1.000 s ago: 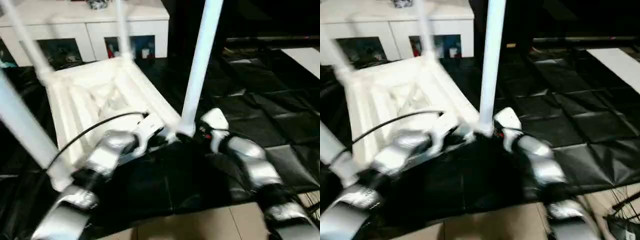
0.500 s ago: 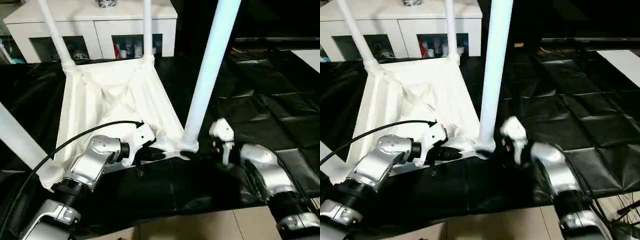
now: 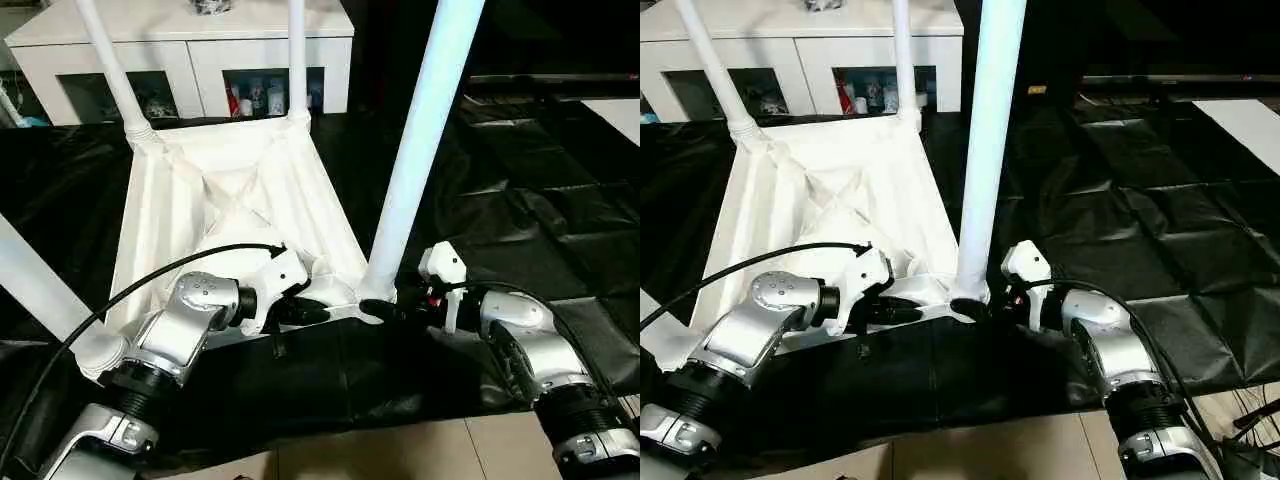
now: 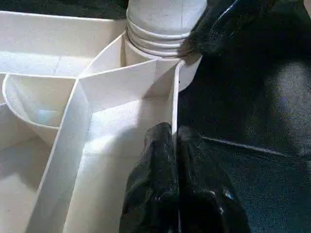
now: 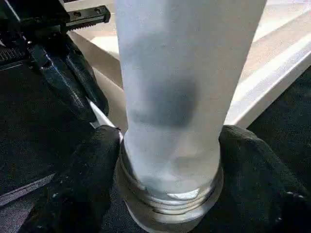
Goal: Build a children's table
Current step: Rotate leg to tighten
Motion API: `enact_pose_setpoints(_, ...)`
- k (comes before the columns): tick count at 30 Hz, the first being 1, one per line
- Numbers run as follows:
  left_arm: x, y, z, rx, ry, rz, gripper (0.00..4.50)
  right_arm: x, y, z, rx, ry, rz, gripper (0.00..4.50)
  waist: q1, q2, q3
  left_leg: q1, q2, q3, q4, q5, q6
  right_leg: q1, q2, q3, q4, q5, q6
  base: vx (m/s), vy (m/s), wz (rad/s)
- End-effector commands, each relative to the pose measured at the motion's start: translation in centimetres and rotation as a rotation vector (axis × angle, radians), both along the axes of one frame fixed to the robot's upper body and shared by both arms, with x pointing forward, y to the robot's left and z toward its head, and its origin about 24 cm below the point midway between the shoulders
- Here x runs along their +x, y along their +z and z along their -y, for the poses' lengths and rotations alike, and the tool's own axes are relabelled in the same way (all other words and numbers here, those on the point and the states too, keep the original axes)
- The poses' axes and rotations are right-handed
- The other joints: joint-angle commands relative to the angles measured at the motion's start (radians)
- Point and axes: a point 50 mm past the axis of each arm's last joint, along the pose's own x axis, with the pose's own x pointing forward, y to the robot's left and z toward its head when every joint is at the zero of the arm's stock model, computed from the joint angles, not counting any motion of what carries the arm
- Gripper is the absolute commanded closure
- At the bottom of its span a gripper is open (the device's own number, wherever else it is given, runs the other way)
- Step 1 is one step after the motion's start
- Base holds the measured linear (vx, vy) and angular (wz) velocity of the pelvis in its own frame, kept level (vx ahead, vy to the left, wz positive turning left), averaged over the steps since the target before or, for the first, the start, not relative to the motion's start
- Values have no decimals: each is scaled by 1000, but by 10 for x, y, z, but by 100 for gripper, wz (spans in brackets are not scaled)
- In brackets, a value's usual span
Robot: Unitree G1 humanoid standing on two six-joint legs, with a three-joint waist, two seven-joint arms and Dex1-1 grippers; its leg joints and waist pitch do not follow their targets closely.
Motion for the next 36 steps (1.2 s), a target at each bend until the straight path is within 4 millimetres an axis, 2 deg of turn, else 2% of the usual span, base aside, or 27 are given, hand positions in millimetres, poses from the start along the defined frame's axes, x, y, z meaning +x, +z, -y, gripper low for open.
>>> enact_pose_setpoints(1,-4,6,8,-74,-43,-6,450,1,4,-1,18,5,12,148,2,-15,-58,17,39,-14,-62,-165,114,49,-35,17,-56,-111,-253,0,0,0)
enact_pose_setpoints(4,-4,5,8,-70,-46,-8,450,0,3,-2,12,14,7,152,2,-17,-59,16,39,-13,-61,-161,116,51,-35,17,-55,-106,-253,0,0,0)
enact_pose_setpoints(6,-4,5,8,-65,-50,-11,450,-1,1,-3,3,18,6,179,2,-16,-59,16,39,-14,-61,-160,116,50,-34,16,-55,-107,-253,0,0,0)
enact_pose_setpoints(9,-4,4,7,-62,-49,-15,450,-1,1,-3,4,12,9,186,2,-14,-59,17,38,-13,-61,-160,115,50,-33,16,-54,-104,-254,0,0,0)
enact_pose_setpoints(20,-1,-1,7,-36,3,-26,450,4,-3,-10,13,-83,31,188,-1,-12,-59,16,38,-15,-61,-170,103,51,-34,16,-54,-107,-256,0,0,0)
enact_pose_setpoints(23,7,-5,10,-13,94,-18,450,13,-9,-11,-11,-211,11,189,-5,-13,-57,17,36,-15,-62,-190,85,50,-34,16,-58,-149,-246,0,0,0)
enact_pose_setpoints(25,18,-8,16,-12,208,-7,450,21,-15,-16,-12,-340,-15,189,-15,-14,-55,18,33,-16,-66,-226,52,47,-33,16,-64,-223,-228,0,0,0)
enact_pose_setpoints(29,31,-12,31,-19,377,-17,450,31,-22,-30,-32,-543,-28,189,-19,-17,-56,20,30,-18,-67,-249,33,44,-33,16,-71,-269,-205,0,0,0)
enact_pose_setpoints(30,34,-13,36,-9,416,-13,450,36,-24,-33,-42,-642,-42,189,-20,-16,-57,16,29,-19,-67,-239,36,47,-35,16,-71,-259,-202,0,0,0)
enact_pose_setpoints(32,38,-14,46,-2,460,-10,450,41,-26,-39,-46,-769,-79,189,-24,-14,-59,18,27,-17,-65,-224,42,43,-32,17,-70,-227,-210,0,0,0)
enact_pose_setpoints(33,42,-13,53,4,500,12,450,44,-27,-46,-36,-852,-114,189,-26,-13,-61,17,26,-19,-65,-218,40,46,-31,16,-67,-212,-214,0,0,0)
enact_pose_setpoints(34,43,-13,56,6,511,20,450,45,-27,-51,-26,-871,-127,189,-29,-11,-61,16,26,-18,-65,-213,42,44,-33,18,-67,-201,-216,0,0,0)
enact_pose_setpoints(35,44,-13,59,8,511,24,450,46,-26,-56,-11,-874,-136,189,-26,-12,-62,20,26,-18,-63,-215,46,43,-31,16,-68,-187,-218,0,0,0)
enact_pose_setpoints(36,45,-13,66,10,511,29,450,48,-23,-67,10,-867,-143,189,-24,-14,-64,20,27,-16,-61,-203,58,46,-32,17,-65,-149,-224,0,0,0)
